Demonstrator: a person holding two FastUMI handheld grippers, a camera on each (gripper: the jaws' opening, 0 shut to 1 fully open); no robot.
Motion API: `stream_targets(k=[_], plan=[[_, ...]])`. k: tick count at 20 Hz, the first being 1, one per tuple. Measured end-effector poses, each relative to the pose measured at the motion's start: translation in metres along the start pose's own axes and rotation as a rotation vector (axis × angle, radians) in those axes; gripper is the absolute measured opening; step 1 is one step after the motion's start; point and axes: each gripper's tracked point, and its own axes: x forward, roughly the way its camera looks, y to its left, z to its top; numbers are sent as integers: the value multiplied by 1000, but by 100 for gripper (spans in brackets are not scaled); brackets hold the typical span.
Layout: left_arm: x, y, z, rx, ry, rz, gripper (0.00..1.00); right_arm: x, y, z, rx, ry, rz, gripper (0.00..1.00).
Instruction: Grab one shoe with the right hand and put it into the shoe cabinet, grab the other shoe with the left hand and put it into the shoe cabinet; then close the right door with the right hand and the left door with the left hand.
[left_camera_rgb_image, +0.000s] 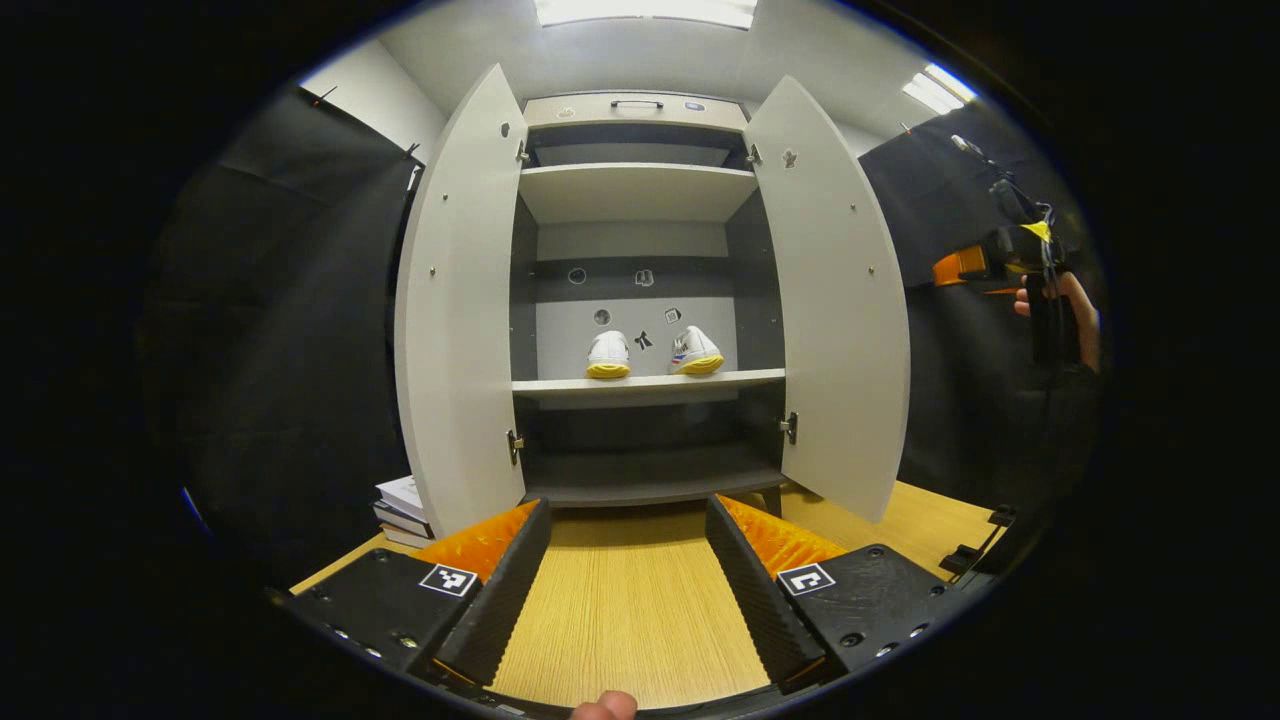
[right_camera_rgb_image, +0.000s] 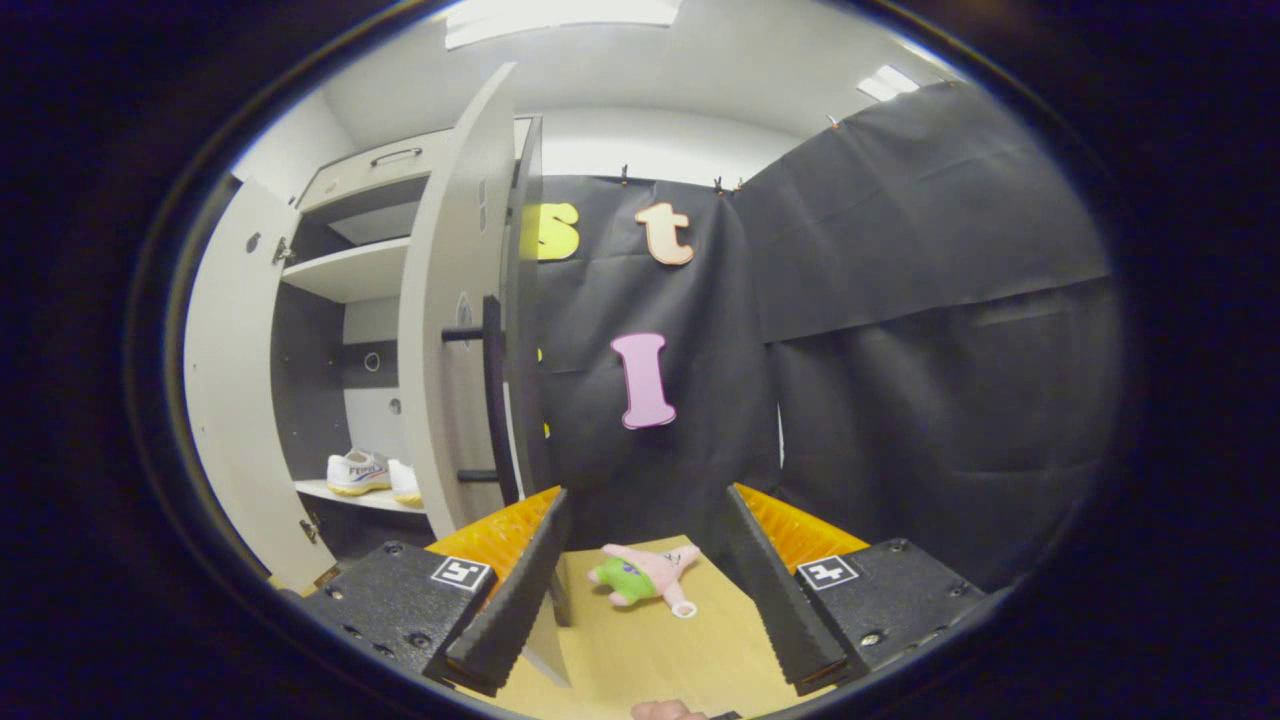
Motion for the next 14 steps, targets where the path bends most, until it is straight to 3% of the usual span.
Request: stream_targets(k=[7, 10, 14], plan=[[2, 1, -8, 6, 28, 5, 93, 59, 15, 31, -28, -9, 23, 96], [5, 0, -10, 10, 34, 3, 93, 61, 24, 31, -32, -6, 59, 93], [10, -5, -8, 8, 30, -16, 93, 54, 33, 33, -58, -23, 51, 93]])
